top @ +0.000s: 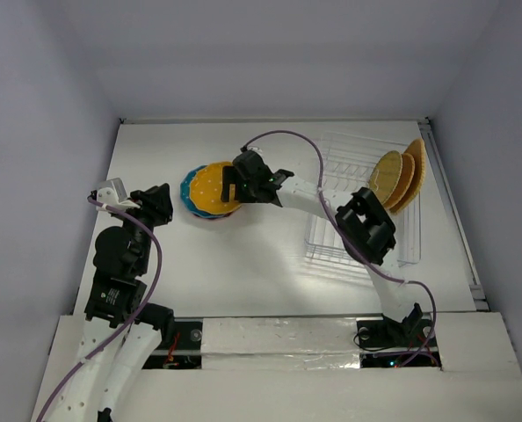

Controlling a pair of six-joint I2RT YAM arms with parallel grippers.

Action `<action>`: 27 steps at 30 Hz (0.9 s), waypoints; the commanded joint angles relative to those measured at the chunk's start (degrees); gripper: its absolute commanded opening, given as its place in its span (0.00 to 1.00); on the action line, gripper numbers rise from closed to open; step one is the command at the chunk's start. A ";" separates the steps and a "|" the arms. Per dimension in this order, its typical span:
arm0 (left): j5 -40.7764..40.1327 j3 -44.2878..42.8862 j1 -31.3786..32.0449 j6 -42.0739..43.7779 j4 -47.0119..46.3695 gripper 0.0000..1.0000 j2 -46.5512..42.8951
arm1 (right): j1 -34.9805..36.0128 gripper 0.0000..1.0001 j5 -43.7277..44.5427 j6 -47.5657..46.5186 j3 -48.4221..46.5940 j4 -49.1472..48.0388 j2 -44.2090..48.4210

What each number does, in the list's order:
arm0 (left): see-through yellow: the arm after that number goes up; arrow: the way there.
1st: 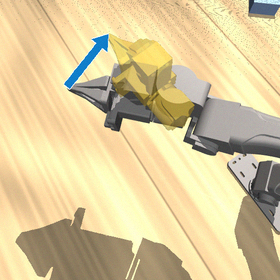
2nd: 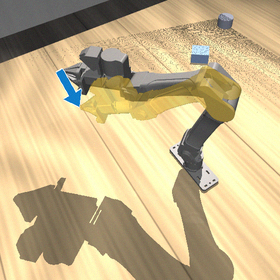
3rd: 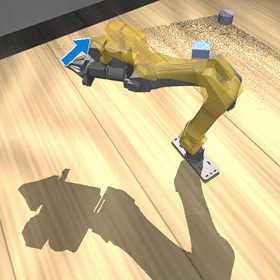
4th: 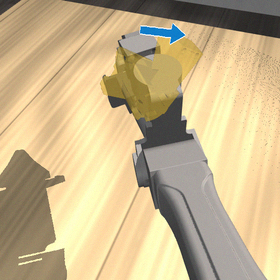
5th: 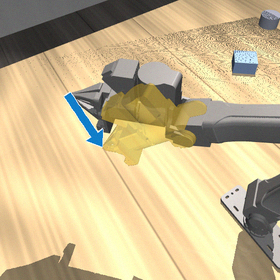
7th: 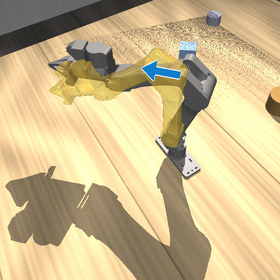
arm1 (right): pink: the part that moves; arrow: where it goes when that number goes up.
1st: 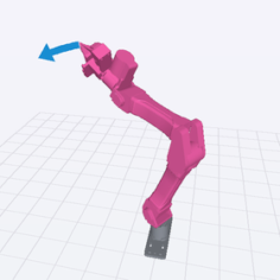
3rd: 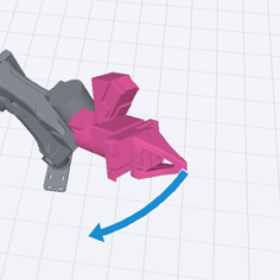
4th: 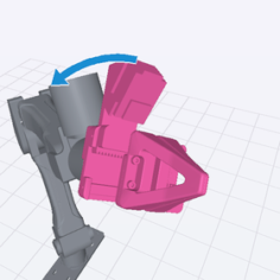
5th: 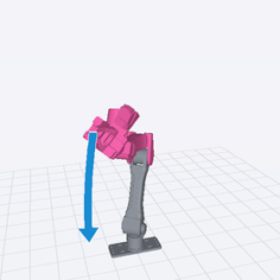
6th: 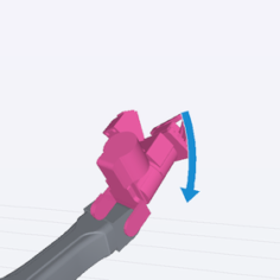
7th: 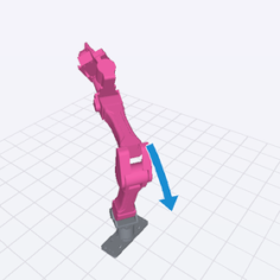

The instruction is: Unload the plates from the dish rack

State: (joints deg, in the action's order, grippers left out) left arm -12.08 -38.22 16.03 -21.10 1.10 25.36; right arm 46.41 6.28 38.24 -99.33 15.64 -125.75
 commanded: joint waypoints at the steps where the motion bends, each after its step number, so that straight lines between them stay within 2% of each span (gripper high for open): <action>1: 0.21 0.42 -0.21 -0.34 -3.21 0.27 -0.32 | 0.96 0.95 1.28 -5.36 -8.68 6.31 -2.30; 10: 0.21 0.51 -0.21 -0.34 -3.21 0.26 -0.32 | 2.01 1.00 1.00 -8.88 -19.67 15.12 -8.63; 13: 0.21 0.42 -0.21 -0.34 -3.30 0.26 -0.40 | 2.01 1.00 4.43 -8.97 -16.35 12.42 -4.95; 20: 0.21 0.60 -0.21 -0.34 -3.39 0.26 -0.49 | 1.41 1.00 14.36 -11.43 -8.17 10.64 10.86; 22: 0.21 0.51 -0.21 -0.34 -3.30 0.26 -0.14 | 0.35 1.00 16.64 -11.96 -2.82 9.16 18.15; 24: 0.21 0.51 -0.21 -0.34 -3.21 0.27 -0.14 | -1.75 0.82 20.32 -12.92 4.79 8.18 26.64; 25: 0.21 0.51 -0.21 -0.34 -3.21 0.27 -0.23 | -2.72 0.65 22.09 -13.10 7.72 8.27 29.66; 26: 0.21 0.51 -0.21 -0.34 -3.21 0.28 -0.49 | -3.86 0.25 23.93 -13.19 10.53 8.79 32.56; 27: 0.21 0.60 -0.21 -0.34 -3.21 0.28 -0.67 | -7.01 0.10 25.43 -12.84 13.43 9.32 35.55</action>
State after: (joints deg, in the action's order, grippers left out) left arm -12.08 -38.09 16.03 -21.15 1.08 25.32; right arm 45.08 22.48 26.52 -92.33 25.82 -98.19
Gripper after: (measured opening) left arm 0.280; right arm 0.237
